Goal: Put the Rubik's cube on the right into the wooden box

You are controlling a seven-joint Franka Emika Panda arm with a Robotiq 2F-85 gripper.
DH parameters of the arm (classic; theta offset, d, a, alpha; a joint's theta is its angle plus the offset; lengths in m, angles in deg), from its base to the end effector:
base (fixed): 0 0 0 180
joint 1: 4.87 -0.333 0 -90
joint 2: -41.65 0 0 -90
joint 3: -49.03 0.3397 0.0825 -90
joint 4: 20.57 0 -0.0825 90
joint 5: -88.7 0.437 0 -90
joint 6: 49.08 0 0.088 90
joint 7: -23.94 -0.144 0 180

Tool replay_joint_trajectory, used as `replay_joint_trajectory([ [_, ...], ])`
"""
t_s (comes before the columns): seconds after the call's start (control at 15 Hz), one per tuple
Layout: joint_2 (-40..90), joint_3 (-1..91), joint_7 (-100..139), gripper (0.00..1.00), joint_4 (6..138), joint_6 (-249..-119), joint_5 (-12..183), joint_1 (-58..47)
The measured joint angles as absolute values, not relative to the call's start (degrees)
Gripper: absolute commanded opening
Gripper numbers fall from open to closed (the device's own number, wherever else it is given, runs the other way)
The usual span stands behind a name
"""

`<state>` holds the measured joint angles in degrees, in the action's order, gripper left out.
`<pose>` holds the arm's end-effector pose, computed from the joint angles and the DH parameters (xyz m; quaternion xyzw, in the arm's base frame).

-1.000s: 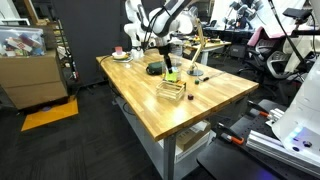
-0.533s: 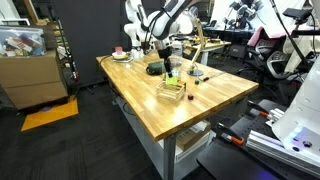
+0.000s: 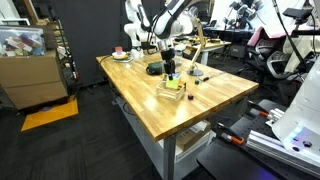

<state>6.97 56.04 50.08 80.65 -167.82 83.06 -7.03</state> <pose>0.6600 0.0966 0.1479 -0.9350 -0.3230 0.1451 0.0184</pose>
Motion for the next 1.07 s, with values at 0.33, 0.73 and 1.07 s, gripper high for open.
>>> replay_joint_trajectory([
  [0.33, 5.96, 55.39, 50.1, 0.53, 80.83, -168.76, 84.74, -4.41],
  [0.73, 3.19, 56.36, 50.97, 0.53, 78.52, -169.17, 85.56, -3.61],
  [1.07, 0.99, 57.54, 52.06, 0.53, 76.23, -169.17, 85.99, -3.64],
])
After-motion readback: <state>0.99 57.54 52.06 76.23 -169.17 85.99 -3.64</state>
